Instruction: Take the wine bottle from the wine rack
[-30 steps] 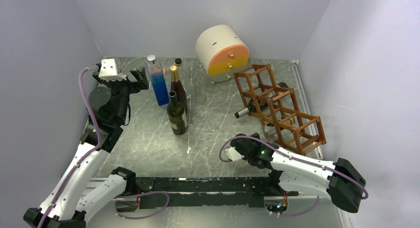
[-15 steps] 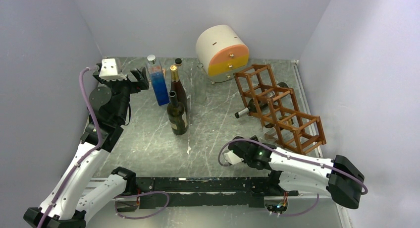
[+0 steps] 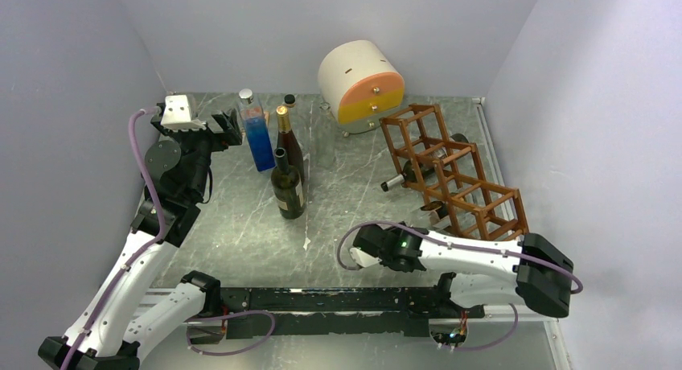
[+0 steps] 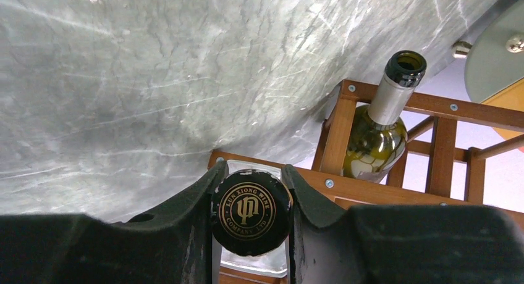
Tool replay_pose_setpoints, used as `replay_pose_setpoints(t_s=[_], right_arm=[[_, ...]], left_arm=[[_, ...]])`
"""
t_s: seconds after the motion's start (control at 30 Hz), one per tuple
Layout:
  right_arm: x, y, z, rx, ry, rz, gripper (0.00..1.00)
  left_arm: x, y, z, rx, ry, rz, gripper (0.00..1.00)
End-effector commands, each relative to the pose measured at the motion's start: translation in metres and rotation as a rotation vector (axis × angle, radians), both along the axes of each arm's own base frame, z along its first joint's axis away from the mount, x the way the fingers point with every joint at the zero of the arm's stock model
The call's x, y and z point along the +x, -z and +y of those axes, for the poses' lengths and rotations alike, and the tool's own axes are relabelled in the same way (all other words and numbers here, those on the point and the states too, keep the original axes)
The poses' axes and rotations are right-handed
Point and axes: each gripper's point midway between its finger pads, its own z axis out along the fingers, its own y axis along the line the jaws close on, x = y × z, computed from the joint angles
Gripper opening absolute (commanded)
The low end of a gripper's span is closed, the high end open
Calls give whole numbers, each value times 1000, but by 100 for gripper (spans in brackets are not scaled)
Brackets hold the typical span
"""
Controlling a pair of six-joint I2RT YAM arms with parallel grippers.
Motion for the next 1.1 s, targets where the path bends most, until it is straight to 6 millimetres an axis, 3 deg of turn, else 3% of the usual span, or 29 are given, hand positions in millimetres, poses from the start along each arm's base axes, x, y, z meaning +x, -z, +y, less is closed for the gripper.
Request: replay_pose_setpoints(t_s=[0.0,0.27,0.53,0.9,1.07], right_arm=[[0,-14,23,37,16,-32,0],[-15,-18,59,60,28,-75,0],[-32,-48,107,195,32,-136,0],[-65,-105,184,464,-38,-93,0],[-65,-144,206,694,-25,-46,0]], left_arm=[[-1,-10,-5,-15,24,-30,94],[0,-8,-7,-14,29,-24,94],[1,-7,-8,-13,32,-22,94],[-1,-10,-7,-16,31,-29,94],[-1,-9,-6,-14,29,-27,94]])
